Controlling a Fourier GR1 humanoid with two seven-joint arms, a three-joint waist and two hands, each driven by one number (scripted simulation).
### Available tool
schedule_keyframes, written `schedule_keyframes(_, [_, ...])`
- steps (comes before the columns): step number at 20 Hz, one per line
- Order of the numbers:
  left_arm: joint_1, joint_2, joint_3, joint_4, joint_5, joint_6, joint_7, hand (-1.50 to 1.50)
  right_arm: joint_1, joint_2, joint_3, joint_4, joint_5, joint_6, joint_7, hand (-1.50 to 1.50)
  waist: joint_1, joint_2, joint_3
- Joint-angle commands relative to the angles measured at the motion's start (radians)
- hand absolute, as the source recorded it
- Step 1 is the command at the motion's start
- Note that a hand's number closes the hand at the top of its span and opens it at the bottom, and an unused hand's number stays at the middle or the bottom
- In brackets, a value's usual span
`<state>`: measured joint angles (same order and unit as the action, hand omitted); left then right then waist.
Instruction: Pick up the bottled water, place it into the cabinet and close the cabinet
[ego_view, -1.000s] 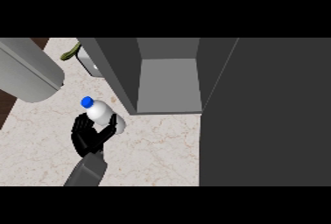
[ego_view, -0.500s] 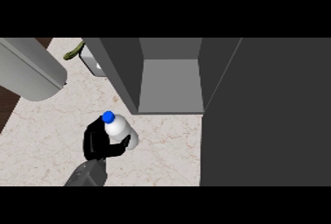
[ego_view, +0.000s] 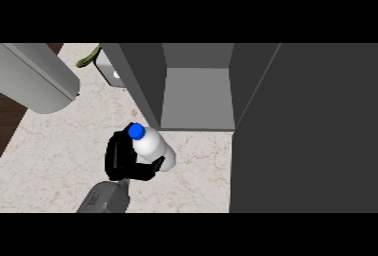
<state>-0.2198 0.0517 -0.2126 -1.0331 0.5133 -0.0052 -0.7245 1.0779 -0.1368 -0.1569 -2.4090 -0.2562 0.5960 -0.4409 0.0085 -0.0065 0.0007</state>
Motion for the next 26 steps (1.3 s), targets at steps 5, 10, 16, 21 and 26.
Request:
schedule_keyframes(5, [0.027,-0.041,-0.163,-0.394,-0.075,0.212,0.238,1.50,-0.058,-0.034,-0.053,-0.068,-0.103,-0.028,0.079,-1.50,0.008,0.002,0.000])
schedule_keyframes(10, [-0.027,-0.051,-0.237,-0.528,-0.117,0.365,0.419,1.50,-0.029,0.018,0.042,-0.130,-0.045,-0.027,0.121,-1.50,-0.008,0.004,-0.001])
schedule_keyframes(16, [-0.260,-0.052,-0.341,-0.482,-0.128,0.653,0.489,1.50,-0.083,-0.003,0.003,-0.108,-0.092,-0.026,0.118,-1.50,-0.026,0.009,-0.001])
schedule_keyframes(21, [-0.334,-0.052,-0.368,-0.459,-0.093,0.766,0.504,1.50,-0.076,-0.026,-0.064,-0.114,-0.151,0.000,0.117,-1.50,-0.028,0.008,-0.001])
schedule_keyframes(26, [-0.475,-0.052,-0.347,-0.345,-0.119,0.870,0.562,1.50,-0.042,0.013,-0.033,-0.145,-0.090,-0.003,0.124,-1.50,-0.033,0.006,-0.001])
